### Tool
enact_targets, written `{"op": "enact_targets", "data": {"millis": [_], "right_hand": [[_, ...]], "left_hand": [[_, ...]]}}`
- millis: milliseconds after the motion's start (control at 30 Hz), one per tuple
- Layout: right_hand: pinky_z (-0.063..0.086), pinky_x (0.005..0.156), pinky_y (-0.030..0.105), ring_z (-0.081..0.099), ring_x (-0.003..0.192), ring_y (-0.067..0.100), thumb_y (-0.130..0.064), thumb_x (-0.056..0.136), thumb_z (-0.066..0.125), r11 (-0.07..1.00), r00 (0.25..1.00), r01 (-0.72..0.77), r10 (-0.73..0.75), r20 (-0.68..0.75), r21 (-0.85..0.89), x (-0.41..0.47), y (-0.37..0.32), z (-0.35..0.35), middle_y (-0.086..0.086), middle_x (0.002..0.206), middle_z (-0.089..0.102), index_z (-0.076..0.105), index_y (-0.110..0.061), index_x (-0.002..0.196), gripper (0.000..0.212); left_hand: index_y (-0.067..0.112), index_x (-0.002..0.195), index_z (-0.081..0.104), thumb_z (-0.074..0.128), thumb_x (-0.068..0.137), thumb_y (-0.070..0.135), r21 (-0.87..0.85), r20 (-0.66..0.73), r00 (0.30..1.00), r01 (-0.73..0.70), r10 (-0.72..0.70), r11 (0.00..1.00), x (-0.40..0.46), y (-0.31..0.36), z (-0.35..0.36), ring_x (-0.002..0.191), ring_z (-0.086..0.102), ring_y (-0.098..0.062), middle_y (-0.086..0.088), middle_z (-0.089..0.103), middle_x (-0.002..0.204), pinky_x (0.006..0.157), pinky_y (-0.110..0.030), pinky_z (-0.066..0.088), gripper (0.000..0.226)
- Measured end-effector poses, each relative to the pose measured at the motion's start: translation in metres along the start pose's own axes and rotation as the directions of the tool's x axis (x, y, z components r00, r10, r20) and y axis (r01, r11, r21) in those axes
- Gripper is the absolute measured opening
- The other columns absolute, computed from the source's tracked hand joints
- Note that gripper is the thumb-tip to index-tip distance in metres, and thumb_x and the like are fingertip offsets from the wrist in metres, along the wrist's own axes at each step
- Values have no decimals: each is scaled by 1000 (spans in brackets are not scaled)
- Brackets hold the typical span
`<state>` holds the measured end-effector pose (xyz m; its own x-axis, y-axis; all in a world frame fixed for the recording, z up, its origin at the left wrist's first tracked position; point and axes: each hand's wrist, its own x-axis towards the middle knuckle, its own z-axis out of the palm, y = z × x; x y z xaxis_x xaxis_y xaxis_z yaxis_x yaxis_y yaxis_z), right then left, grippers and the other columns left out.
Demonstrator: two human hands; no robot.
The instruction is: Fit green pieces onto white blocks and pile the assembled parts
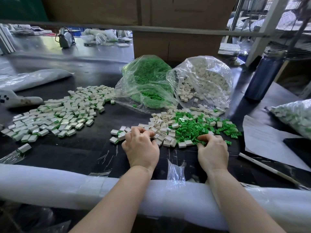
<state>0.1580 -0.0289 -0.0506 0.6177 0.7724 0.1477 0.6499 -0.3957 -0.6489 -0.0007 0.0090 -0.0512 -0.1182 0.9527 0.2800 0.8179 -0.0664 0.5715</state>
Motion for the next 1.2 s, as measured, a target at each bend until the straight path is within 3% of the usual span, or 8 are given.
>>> {"op": "enact_targets", "data": {"millis": [167,467,567,667,833,967,1067,1200], "right_hand": [[35,94,38,45,114,27,-20,89,60,998,1000,-8,9,22,-58,1,0,0,7,117,53,64,-21,108,19],[38,90,37,50,105,26,-16,90,59,999,999,38,-38,-3,17,-1,-1,-1,4,105,58,66,-16,93,8],[39,77,29,55,92,23,-14,90,59,990,995,98,-99,3,99,0,-1,-1,1,90,61,65,-15,89,6],[32,67,19,52,81,14,-11,89,60,970,989,145,-149,3,196,-1,-2,-1,-6,81,58,65,-15,89,7],[42,79,21,57,85,12,-4,90,57,918,977,189,-213,32,349,-4,-5,0,-4,92,63,67,-13,104,19],[40,71,16,56,84,14,-7,90,57,900,971,208,-236,27,384,-3,-6,1,1,90,64,67,-14,93,12],[39,65,8,55,80,11,-8,91,57,887,965,222,-261,41,405,-4,-6,1,-3,84,61,63,-18,88,13],[42,69,5,56,79,2,-2,92,53,827,943,258,-328,56,499,-8,-8,0,-8,88,63,65,-21,94,23]], "left_hand": [[27,118,60,52,90,44,158,105,994,-29,13,987,0,1,1,117,31,-20,4,40,121,97,-34,27,34],[29,107,64,51,87,53,157,145,989,-43,20,987,-1,2,0,116,32,-19,6,42,119,96,-34,26,34],[29,107,64,52,87,52,150,154,988,-54,31,987,-1,1,0,116,31,-19,6,42,119,96,-34,25,33],[31,102,62,61,83,46,61,143,988,-67,58,996,-1,1,0,117,30,-17,7,42,115,95,-32,21,24],[36,85,47,67,83,29,-81,122,979,-151,161,985,-3,3,-1,99,43,-9,17,51,84,71,-25,11,21],[23,94,61,68,83,18,-285,85,971,-193,225,939,-2,2,1,91,44,-10,13,56,81,80,-20,28,14],[16,94,66,67,83,12,-413,111,945,-237,306,880,-4,4,-2,91,54,-14,5,62,88,86,-26,45,12],[13,95,66,65,84,8,-496,148,915,-259,375,828,-5,6,-3,88,59,-16,4,59,92,86,-30,49,11]]}}
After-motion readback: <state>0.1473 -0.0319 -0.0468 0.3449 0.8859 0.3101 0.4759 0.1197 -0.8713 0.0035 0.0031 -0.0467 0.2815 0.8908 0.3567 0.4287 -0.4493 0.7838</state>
